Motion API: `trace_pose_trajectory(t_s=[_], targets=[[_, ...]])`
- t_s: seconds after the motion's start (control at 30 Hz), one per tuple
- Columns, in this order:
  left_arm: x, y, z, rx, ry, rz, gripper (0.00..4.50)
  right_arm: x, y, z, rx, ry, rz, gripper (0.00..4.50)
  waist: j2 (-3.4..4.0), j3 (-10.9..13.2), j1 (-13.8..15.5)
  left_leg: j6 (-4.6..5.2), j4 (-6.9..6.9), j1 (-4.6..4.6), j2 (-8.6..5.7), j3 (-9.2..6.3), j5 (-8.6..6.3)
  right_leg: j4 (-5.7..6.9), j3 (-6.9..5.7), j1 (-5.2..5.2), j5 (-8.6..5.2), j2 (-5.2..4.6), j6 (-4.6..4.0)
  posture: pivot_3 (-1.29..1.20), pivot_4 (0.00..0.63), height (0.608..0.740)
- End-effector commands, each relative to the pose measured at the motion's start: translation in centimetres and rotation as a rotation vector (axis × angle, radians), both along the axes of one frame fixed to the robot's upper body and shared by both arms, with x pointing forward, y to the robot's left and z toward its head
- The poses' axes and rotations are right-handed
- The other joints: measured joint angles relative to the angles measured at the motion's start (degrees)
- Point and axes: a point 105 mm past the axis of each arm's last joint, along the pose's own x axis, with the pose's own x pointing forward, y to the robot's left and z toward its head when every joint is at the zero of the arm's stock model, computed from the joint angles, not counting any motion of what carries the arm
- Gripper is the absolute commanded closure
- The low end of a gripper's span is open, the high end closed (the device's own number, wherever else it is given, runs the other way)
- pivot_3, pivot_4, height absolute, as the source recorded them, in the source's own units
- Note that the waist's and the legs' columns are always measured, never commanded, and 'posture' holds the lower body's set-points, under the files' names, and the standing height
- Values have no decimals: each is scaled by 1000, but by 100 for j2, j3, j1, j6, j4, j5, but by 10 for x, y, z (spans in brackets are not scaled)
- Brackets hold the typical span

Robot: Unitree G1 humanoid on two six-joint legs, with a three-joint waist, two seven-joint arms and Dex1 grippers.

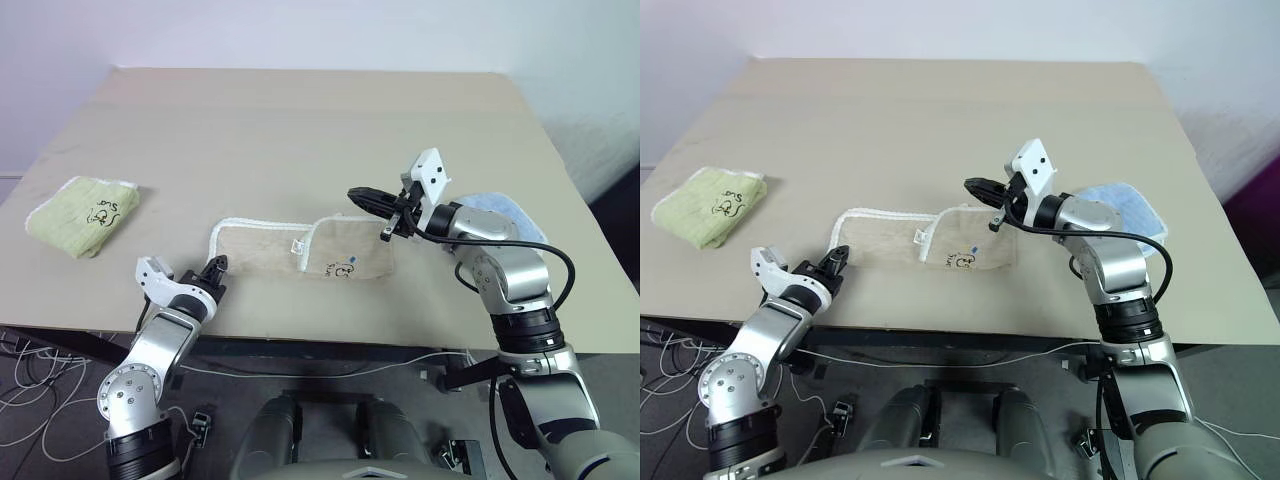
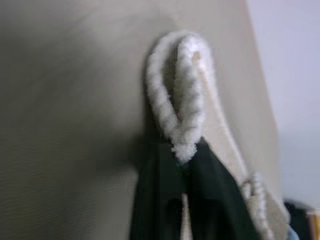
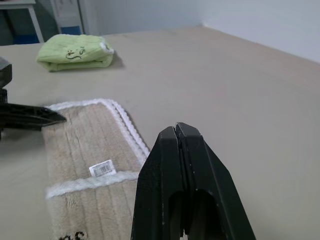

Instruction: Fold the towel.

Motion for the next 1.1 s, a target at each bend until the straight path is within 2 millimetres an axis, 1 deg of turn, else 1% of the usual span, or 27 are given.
trace_pose_trajectory(t_s=[0.03, 0.1, 0.17, 0.23, 0.33, 0.43, 0.5, 0.57, 0.67, 0.73, 0.8, 0.87, 0.9, 1.0, 1.07, 1.1], targets=[[1, 2, 8, -19, -40, 6, 4468, -7, -2, 14, 11, -51, 13, 4500, 0, 0, 0, 0, 0, 0, 0, 0, 0, -1, 0, 0, 0, 0, 0, 0, 150, 740], [2, 8, 12, -10, -63, 22, 4468, -8, -3, 14, 8, -49, 13, 4500, 0, 0, -3, 0, 0, 0, 0, 0, 0, -1, 0, 0, 0, 0, 0, 0, 150, 740], [3, 21, 20, 15, -100, 57, 4468, -8, -4, 13, 3, -46, 6, 4500, -1, 0, -7, 0, -1, 0, 1, 0, 0, -1, 0, -1, 0, 1, 0, 0, 150, 740], [3, 38, 30, 52, -140, 92, 4468, -7, -6, 11, -2, -45, 0, 4500, -3, 2, -15, 0, -1, 0, 3, 0, 0, -1, 0, -2, 0, 3, 0, 0, 150, 740], [-1, 73, 47, 124, -199, 164, 4468, -7, -8, 11, -4, -46, -7, 4500, -3, 2, -54, -1, -4, 0, 10, 1, 0, 0, 1, -5, 0, 4, -1, 0, 150, 740], [-4, 97, 65, 189, -255, 199, 4468, -6, -9, 12, -3, -50, -18, 4500, -2, 3, -115, -1, -9, -1, 12, 3, 0, -1, 2, -9, -1, 4, -1, 0, 150, 740], [-5, 105, 77, 236, -291, 199, 4468, -6, -10, 12, -2, -52, -25, 4500, -2, 3, -133, -1, -11, -1, 13, 2, 1, -1, 2, -9, -1, 3, -1, 0, 150, 740], [-2, 104, 91, 297, -335, 171, 4468, -6, -12, 12, -1, -53, -33, 4500, -3, 3, -126, -2, -11, -1, 13, 2, 1, -1, 1, -9, -1, 3, -1, 0, 150, 740], [5, 92, 108, 365, -392, 101, 4468, -5, -13, 12, 1, -54, -47, 4500, -6, 4, -118, -2, -11, -2, 12, 0, 1, -3, -1, -7, -1, 2, -1, 0, 150, 740], [10, 78, 120, 408, -437, 41, 4468, -5, -14, 12, 4, -55, -54, 4500, -5, 4, -125, -2, -11, -2, 12, 0, 1, -3, 0, -7, -1, 1, -1, 0, 150, 740], [13, 55, 131, 471, -490, -52, 4468, -6, -15, 12, 6, -56, -61, 4500, -5, 4, -130, -2, -13, -2, 12, 1, 1, -3, 1, -9, -1, 1, -1, 0, 150, 740], [15, 22, 136, 575, -540, -197, 4468, -6, -16, 12, 7, -56, -67, 4500, -5, 5, -133, -2, -14, -2, 12, 2, 1, -4, 2, -10, 0, 1, -1, 0, 150, 740], [13, 3, 137, 634, -568, -287, 4468, -6, -17, 12, 8, -57, -70, 4500, -5, 5, -134, -2, -15, -3, 12, 2, 1, -4, 2, -10, 0, 1, -1, 0, 150, 740], [4, -44, 131, 766, -639, -532, 4468, -5, -17, 12, 11, -60, -79, 4500, -4, 6, -141, -2, -16, -2, 11, 6, 1, -4, 4, -10, 0, 3, -1, 0, 150, 740], [-6, -66, 120, 881, -674, -704, 4468, -5, -18, 12, 13, -62, -85, 4500, -2, 7, -159, -2, -20, -2, 11, 7, 1, -5, 6, -12, -1, 5, -1, 0, 150, 740], [-10, -73, 113, 925, -681, -774, 4468, -5, -18, 12, 14, -63, -87, 4500, 1, 8, -169, -3, -23, -2, 12, 11, 1, -5, 9, -16, -1, 5, -1, 0, 150, 740]])
